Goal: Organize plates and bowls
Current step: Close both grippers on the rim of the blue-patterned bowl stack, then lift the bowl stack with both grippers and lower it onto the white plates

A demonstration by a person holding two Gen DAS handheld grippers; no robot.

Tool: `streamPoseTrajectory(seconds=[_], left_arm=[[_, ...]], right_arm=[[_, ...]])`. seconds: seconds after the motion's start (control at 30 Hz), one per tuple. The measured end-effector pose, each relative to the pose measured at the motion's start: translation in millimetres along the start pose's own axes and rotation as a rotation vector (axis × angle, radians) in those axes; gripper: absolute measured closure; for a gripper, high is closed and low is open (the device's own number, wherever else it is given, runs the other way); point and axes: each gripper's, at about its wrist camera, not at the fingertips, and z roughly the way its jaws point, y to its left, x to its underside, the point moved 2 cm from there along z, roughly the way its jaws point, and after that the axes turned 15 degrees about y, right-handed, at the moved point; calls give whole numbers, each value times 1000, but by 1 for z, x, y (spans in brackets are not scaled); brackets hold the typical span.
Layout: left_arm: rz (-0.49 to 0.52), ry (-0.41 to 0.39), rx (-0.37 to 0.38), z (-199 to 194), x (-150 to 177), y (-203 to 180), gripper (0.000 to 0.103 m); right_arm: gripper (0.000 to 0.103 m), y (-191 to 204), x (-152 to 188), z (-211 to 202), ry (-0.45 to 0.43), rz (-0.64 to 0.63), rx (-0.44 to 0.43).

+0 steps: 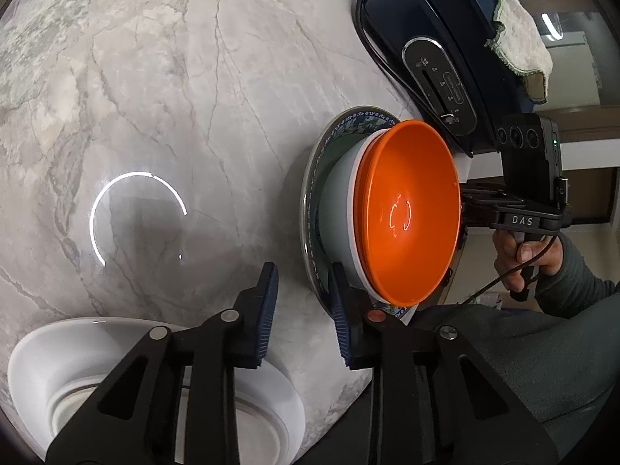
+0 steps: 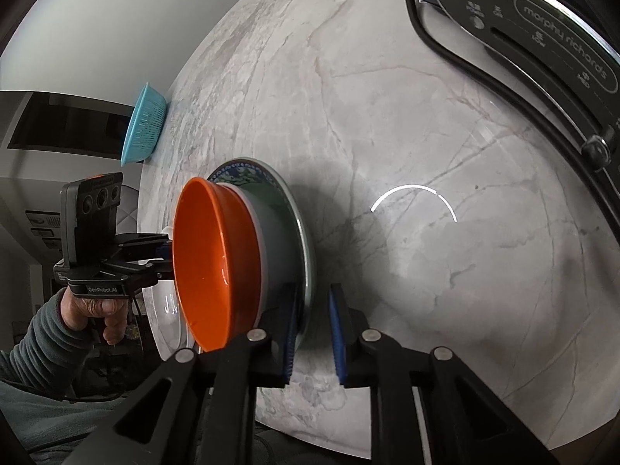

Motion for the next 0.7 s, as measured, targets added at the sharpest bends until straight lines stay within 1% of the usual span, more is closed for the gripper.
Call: streamPoseTrajectory(seconds=[0.07, 0.1, 0.23, 0.43, 0.53, 0.7], left_arm=[[-9, 3, -23, 3, 0, -6, 82], [-7, 4, -28, 4, 1, -9, 88], [-15, 8, -77, 12, -1, -22, 92], [-61, -29, -92, 15, -1, -26, 93], [-73, -40, -79, 16, -2, -24, 94], [-79, -52, -71, 12, -1, -20, 94]], right_arm=[[92, 4, -2, 0, 3, -7, 0], [92, 5, -2, 0, 1, -10, 8], [92, 7, -3, -1, -5, -17, 16], [93, 9, -5, 1, 1, -14, 22], [93, 6, -7, 1, 3, -2, 3], [94, 7, -7, 2, 8, -21, -1]])
